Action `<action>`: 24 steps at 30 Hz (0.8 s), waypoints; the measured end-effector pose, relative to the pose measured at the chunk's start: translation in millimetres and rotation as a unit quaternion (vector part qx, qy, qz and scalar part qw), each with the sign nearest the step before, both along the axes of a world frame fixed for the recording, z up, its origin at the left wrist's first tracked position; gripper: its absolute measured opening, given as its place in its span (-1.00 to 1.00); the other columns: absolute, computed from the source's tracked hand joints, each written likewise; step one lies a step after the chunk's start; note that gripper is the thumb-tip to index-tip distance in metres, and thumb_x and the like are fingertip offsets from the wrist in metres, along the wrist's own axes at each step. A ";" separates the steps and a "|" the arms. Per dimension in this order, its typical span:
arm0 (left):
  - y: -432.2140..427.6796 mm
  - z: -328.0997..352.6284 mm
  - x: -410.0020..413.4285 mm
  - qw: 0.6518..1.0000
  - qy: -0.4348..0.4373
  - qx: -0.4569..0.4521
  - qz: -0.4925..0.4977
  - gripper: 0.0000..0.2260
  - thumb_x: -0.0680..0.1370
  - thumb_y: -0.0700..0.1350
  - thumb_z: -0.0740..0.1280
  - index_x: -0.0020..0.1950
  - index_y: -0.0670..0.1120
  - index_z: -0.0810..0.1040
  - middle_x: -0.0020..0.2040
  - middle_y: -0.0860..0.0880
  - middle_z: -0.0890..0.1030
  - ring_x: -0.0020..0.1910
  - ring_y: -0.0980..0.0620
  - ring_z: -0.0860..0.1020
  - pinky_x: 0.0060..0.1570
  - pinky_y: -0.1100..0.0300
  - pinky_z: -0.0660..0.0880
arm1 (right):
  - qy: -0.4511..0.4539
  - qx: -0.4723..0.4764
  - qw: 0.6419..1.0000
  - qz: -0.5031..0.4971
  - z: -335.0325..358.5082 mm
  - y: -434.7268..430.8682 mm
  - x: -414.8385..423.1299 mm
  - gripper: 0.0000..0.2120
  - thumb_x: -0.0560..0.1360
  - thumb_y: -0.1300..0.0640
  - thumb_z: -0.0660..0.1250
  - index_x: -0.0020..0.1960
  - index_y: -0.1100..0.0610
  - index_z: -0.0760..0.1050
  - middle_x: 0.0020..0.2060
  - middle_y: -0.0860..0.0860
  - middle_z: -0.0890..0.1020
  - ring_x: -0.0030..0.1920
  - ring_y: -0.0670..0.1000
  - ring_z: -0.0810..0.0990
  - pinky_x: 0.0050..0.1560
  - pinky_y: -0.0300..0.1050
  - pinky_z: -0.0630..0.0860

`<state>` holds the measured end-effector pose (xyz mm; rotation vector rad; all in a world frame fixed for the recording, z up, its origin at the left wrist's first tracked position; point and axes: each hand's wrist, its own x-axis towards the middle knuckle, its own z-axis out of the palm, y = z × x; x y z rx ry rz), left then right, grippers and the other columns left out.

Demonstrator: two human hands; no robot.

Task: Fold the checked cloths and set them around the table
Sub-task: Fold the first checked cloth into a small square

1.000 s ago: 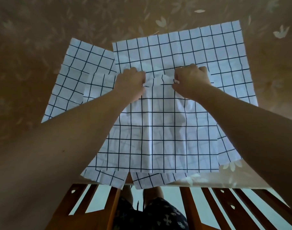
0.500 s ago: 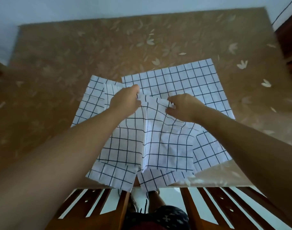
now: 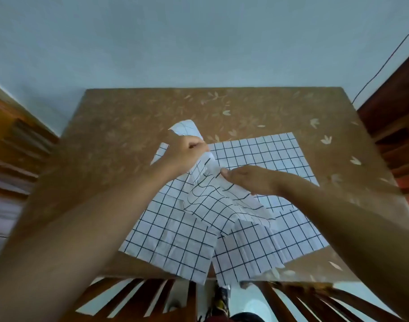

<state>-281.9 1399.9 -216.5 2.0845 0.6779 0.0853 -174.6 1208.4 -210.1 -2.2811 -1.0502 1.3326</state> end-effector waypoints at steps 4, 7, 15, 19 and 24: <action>17.3 15.2 -35.3 0.998 -0.040 0.042 0.018 -0.88 0.52 0.07 0.45 -0.13 0.05 0.65 -0.23 0.18 0.61 -0.30 0.23 0.54 -0.24 0.23 0.48 | -0.117 0.077 0.988 -0.059 13.8 20.0 -14.2 -0.58 0.65 -0.29 0.10 0.19 -0.01 0.54 0.08 0.01 0.66 0.08 0.08 0.62 0.20 0.04 0.54; 27.6 28.8 -62.7 0.993 -0.061 0.105 -0.011 -0.75 0.47 -0.22 0.45 -0.14 0.15 0.53 -0.02 0.20 0.57 -0.10 0.24 0.54 -0.17 0.29 0.43 | -0.252 0.151 0.955 -0.026 29.8 46.8 -24.8 -0.64 0.65 -0.01 0.29 0.42 0.02 0.43 0.33 0.06 0.55 0.24 0.14 0.57 0.18 -0.04 0.47; 41.3 69.7 -132.3 0.979 -0.156 0.126 -0.029 -0.38 0.44 -0.39 0.29 0.29 0.23 0.27 0.20 -0.01 0.39 -0.07 0.00 0.46 -0.20 0.18 0.42 | -0.308 0.183 0.930 0.082 82.6 117.7 -76.4 -0.24 0.52 0.21 0.38 0.62 -0.11 0.16 0.57 0.13 0.24 0.60 0.27 0.11 0.56 0.25 0.16; 52.6 86.8 -158.2 0.976 -0.168 0.128 -0.048 -0.19 0.45 -0.43 0.29 0.47 0.27 0.11 0.32 0.04 0.39 -0.20 0.11 0.48 -0.22 0.21 0.46 | -0.261 0.208 0.935 0.119 101.5 135.1 -106.0 -0.18 0.48 0.44 0.31 0.63 -0.05 0.20 0.59 0.07 0.29 0.60 0.12 0.19 0.52 0.00 0.10; 57.6 102.7 -188.7 0.976 -0.172 0.103 -0.081 -0.11 0.45 -0.47 0.24 0.52 0.29 0.00 0.33 0.10 0.36 -0.23 0.04 0.52 -0.29 0.16 0.46 | -0.180 0.214 0.956 0.088 104.2 135.8 -130.5 -0.30 0.48 0.45 0.33 0.54 0.00 0.38 0.55 -0.07 0.36 0.50 -0.06 0.34 0.38 -0.22 0.32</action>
